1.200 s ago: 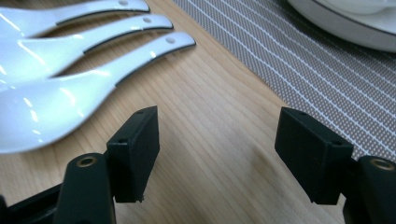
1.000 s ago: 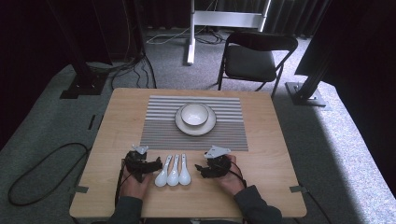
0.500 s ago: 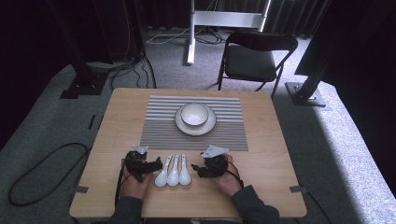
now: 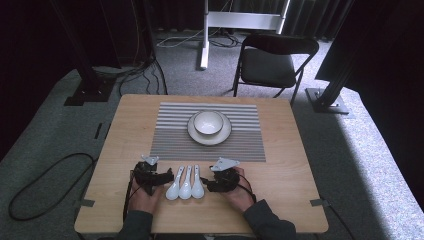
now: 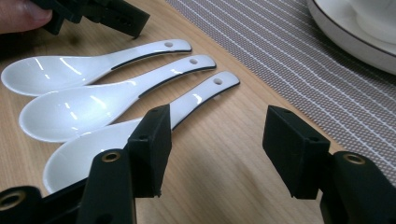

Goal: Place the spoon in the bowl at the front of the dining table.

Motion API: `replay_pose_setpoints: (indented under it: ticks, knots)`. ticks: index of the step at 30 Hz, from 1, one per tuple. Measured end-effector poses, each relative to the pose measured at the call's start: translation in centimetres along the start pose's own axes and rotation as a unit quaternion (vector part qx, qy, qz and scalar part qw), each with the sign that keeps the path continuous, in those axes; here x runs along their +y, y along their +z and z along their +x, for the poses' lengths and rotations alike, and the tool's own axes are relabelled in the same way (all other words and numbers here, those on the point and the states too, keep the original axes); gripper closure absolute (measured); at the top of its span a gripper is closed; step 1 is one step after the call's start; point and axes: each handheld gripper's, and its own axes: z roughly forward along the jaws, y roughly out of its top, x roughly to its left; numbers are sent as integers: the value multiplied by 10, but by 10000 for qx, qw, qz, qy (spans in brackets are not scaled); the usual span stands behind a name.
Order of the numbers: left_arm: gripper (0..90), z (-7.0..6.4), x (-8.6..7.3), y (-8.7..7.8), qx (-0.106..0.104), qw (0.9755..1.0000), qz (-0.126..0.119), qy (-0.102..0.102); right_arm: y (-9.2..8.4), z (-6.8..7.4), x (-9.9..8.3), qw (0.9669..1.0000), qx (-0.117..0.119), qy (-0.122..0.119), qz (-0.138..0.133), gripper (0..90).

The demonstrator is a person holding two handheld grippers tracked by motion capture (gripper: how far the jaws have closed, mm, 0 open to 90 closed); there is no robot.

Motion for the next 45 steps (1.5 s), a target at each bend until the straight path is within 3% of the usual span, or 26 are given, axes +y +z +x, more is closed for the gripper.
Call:
replay_pose_setpoints:
  ticks: [13,37,45]
  knots:
    - [17,0,0,0,1,10000,-2,4,12,13,5,9999,61,-53,76,417]
    - [17,0,0,0,1,10000,2,8,32,9,17,9996,25,184,213,446]
    - [17,0,0,0,0,10000,2,8,36,12,18,9994,-32,120,308,447]
